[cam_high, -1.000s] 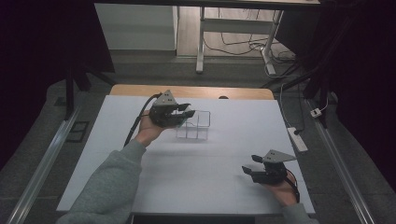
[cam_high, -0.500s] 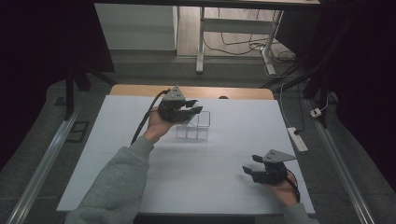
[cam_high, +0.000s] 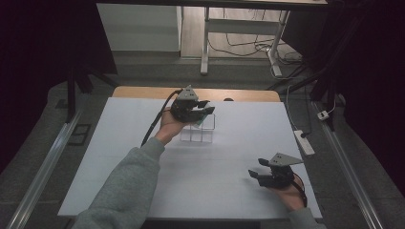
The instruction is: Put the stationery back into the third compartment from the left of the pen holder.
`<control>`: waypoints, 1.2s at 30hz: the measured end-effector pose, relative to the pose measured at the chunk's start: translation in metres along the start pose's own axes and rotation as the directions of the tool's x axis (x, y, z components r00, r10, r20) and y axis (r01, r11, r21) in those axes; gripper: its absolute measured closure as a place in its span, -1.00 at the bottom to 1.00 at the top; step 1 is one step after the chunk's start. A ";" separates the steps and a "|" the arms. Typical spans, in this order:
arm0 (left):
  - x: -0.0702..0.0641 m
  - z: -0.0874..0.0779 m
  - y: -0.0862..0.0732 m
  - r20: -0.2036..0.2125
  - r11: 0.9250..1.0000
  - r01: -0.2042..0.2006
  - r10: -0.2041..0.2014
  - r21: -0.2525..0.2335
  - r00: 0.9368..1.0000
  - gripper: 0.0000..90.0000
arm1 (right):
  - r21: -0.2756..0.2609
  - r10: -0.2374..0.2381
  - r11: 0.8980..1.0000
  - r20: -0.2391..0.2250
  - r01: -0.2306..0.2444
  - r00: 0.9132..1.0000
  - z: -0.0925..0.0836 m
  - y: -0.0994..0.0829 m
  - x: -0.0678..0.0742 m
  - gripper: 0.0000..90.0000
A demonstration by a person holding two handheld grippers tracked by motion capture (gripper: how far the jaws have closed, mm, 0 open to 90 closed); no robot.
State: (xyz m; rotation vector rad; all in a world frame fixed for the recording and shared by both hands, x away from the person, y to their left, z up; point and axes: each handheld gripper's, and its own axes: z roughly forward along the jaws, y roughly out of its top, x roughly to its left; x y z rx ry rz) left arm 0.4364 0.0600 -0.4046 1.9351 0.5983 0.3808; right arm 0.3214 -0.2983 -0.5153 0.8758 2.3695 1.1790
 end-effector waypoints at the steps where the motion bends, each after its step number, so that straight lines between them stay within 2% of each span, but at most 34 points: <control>1: 0.000 0.001 0.001 -0.001 1.000 -0.001 0.001 0.001 1.000 0.43 | -0.001 0.001 1.000 -0.002 -0.001 1.000 0.000 0.000 0.000 -0.22; 11: 0.002 0.021 0.005 -0.016 1.000 0.021 -0.021 -0.007 1.000 0.43 | 0.004 -0.003 1.000 -0.005 0.003 1.000 0.001 0.000 0.000 -0.22; 19: 0.005 0.037 0.000 -0.017 0.999 0.047 -0.047 -0.004 0.999 0.43 | 0.012 -0.005 1.000 0.001 0.005 1.000 0.001 -0.001 0.000 -0.22; 32: 0.008 0.049 -0.006 -0.011 0.998 0.059 -0.059 0.002 0.998 0.42 | 0.029 -0.010 1.000 -0.004 0.010 1.000 0.002 -0.002 -0.001 -0.22; 34: 0.008 0.049 -0.007 0.001 0.998 0.063 -0.063 0.007 0.998 0.37 | 0.024 -0.008 1.000 -0.003 0.008 1.000 0.002 -0.002 -0.001 -0.22; 36: 0.008 0.046 -0.007 -0.021 0.998 0.054 -0.054 0.015 0.998 0.11 | 0.026 -0.008 1.000 -0.004 0.008 1.000 0.002 -0.002 -0.001 -0.22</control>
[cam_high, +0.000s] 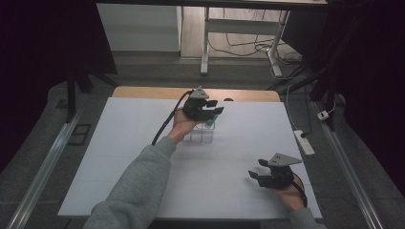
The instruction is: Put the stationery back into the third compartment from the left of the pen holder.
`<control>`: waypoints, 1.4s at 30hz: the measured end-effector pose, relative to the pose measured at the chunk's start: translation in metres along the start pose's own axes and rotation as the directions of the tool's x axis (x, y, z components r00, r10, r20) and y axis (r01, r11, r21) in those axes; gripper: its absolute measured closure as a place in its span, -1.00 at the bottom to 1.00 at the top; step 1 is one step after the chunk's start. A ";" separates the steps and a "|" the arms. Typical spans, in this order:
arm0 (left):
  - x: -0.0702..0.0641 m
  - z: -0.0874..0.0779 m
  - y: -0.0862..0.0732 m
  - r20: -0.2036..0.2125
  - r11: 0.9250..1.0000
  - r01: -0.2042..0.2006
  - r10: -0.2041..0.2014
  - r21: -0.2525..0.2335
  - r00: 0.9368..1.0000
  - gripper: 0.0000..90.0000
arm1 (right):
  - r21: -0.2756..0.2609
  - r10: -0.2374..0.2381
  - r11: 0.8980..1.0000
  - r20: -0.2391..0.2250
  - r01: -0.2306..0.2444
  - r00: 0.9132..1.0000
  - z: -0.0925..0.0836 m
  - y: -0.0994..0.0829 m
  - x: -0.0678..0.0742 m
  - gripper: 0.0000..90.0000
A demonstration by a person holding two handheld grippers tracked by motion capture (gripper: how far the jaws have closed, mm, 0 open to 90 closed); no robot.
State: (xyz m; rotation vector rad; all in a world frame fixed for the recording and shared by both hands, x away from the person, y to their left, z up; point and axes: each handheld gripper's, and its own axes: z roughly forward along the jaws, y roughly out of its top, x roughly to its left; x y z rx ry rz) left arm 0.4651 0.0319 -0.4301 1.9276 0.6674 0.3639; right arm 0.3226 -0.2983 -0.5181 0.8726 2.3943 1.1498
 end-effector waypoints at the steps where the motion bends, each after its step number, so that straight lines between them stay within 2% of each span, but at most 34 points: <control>1: 0.000 -0.002 0.000 -0.006 1.000 -0.002 0.002 0.001 1.000 0.02 | 0.004 -0.002 1.000 -0.001 0.002 1.000 0.000 0.000 0.000 -0.22; 6: 0.007 -0.014 -0.001 -0.005 1.000 0.016 -0.015 0.016 1.000 -0.13 | 0.005 -0.005 1.000 -0.001 0.005 1.000 0.001 0.000 0.000 -0.22; 12: 0.011 -0.032 -0.007 0.007 0.999 0.018 -0.018 0.035 1.000 -0.15 | -0.011 0.006 1.000 -0.002 -0.006 1.000 -0.001 0.000 0.000 -0.22; 15: 0.011 -0.041 -0.012 0.023 0.999 0.003 -0.004 0.053 1.000 -0.15 | -0.017 0.010 1.000 0.003 -0.010 1.000 -0.002 0.001 0.000 -0.22; 17: 0.010 -0.047 -0.016 0.032 0.998 0.007 -0.009 0.065 0.999 -0.16 | -0.024 0.009 1.000 -0.001 -0.010 1.000 -0.003 0.001 -0.001 -0.22; 26: 0.000 -0.082 -0.036 0.012 0.994 -0.021 0.020 0.109 1.000 -0.16 | -0.051 0.016 0.999 -0.009 -0.017 1.000 -0.008 0.000 -0.003 -0.22; 33: -0.010 -0.112 -0.062 0.013 0.994 0.000 -0.002 0.106 1.000 -0.17 | -0.066 0.022 0.998 0.000 -0.022 1.000 -0.013 -0.003 -0.003 -0.22; 38: -0.016 -0.137 -0.088 -0.004 0.993 0.022 -0.022 0.117 1.000 -0.20 | -0.051 0.021 0.998 0.010 -0.021 1.000 -0.014 -0.004 -0.003 -0.22; 42: -0.022 -0.157 -0.108 -0.031 0.992 0.024 -0.021 0.124 0.999 -0.22 | -0.064 0.012 0.998 0.010 -0.011 1.000 -0.015 -0.003 -0.001 -0.22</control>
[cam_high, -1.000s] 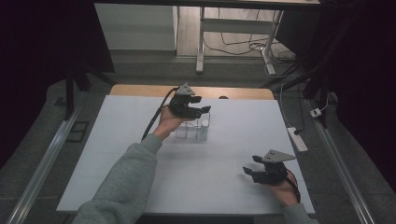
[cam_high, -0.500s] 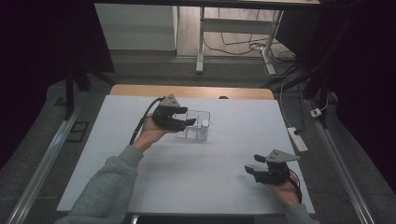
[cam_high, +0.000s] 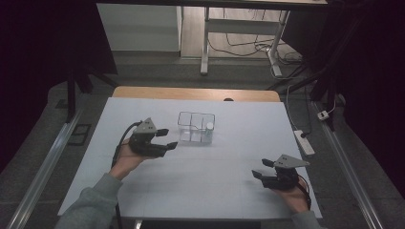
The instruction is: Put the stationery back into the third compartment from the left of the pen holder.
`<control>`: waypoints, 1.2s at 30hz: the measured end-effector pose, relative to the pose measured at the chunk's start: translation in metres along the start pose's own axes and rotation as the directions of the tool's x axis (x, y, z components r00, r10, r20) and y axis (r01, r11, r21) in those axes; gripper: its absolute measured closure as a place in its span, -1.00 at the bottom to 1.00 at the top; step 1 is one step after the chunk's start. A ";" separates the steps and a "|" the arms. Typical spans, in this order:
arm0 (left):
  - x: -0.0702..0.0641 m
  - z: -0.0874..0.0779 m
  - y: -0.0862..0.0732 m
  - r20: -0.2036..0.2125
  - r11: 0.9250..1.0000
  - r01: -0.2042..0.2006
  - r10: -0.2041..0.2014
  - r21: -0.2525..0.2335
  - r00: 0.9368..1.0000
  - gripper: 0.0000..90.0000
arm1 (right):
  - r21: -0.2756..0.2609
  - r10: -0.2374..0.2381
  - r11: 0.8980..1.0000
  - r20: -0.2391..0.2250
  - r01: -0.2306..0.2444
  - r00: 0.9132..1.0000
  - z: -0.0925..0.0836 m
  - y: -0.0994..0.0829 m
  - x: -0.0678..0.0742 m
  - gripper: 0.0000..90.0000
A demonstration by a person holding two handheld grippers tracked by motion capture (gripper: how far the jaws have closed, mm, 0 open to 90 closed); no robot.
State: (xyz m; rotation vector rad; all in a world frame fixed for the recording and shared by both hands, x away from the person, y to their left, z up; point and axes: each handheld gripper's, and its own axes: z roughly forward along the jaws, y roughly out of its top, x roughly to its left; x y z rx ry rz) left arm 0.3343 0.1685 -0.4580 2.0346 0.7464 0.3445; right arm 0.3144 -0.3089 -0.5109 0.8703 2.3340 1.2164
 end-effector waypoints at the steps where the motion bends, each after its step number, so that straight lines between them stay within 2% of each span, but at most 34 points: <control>1: -0.002 -0.003 -0.006 -0.006 1.000 0.003 -0.003 -0.002 1.000 -0.23 | -0.002 -0.003 1.000 -0.001 0.003 1.000 0.000 0.000 0.000 -0.22; 7: -0.008 -0.016 -0.034 -0.028 1.000 0.016 -0.015 0.015 0.999 -0.24 | 0.004 -0.007 1.000 0.003 0.007 1.000 0.001 0.001 0.000 -0.22; 18: -0.011 -0.033 -0.076 -0.039 0.994 0.110 -0.109 0.014 0.993 -0.25 | 0.002 -0.019 1.000 0.019 0.019 1.000 0.000 0.001 0.000 -0.22; 22: -0.015 -0.034 -0.083 -0.031 0.993 0.113 -0.112 0.025 0.993 -0.25 | -0.004 -0.017 1.000 0.011 0.017 1.000 0.001 0.001 -0.001 -0.22; 27: -0.017 -0.032 -0.084 -0.025 0.994 0.104 -0.104 0.029 0.994 -0.26 | -0.001 -0.020 1.000 0.012 0.020 1.000 0.001 0.002 -0.001 -0.22; 36: -0.017 -0.032 -0.086 -0.041 0.994 0.103 -0.101 0.033 0.994 -0.27 | -0.006 -0.020 1.000 0.012 0.020 1.000 0.000 0.002 -0.001 -0.22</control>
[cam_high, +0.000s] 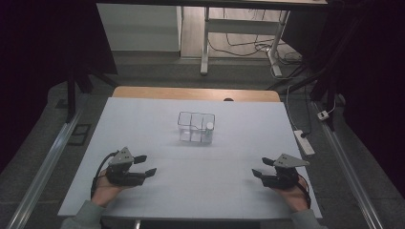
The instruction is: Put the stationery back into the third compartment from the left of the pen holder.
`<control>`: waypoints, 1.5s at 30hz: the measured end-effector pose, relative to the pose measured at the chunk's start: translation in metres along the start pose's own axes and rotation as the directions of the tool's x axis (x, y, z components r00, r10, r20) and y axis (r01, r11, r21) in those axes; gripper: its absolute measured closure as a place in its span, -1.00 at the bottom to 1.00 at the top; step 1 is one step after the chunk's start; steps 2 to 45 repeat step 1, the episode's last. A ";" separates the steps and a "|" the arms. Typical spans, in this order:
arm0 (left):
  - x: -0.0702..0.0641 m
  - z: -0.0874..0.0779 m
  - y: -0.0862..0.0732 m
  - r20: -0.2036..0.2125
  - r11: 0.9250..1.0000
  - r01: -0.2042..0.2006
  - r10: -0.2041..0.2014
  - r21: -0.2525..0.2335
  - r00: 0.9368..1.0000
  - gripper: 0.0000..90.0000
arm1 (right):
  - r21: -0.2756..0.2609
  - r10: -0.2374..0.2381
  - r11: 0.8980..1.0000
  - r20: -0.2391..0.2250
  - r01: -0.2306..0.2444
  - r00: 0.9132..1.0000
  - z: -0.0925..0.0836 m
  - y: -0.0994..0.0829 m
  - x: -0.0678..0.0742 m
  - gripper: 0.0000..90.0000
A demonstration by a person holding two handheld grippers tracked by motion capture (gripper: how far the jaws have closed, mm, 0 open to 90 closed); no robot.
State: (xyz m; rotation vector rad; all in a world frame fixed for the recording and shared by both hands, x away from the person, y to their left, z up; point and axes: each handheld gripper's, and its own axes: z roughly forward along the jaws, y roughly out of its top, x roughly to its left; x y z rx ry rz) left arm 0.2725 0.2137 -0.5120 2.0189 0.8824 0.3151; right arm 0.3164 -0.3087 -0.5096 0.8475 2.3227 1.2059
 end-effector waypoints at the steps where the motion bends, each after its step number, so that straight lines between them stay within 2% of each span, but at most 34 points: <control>1: 0.000 0.000 0.000 -0.002 1.000 0.001 -0.001 0.001 1.000 -0.27 | -0.001 0.000 1.000 -0.001 0.000 1.000 0.000 0.000 0.000 -0.22; 45: 0.000 0.000 0.000 -0.002 1.000 0.001 -0.001 0.001 1.000 -0.27 | -0.001 0.000 1.000 -0.001 0.000 1.000 0.000 0.000 0.000 -0.22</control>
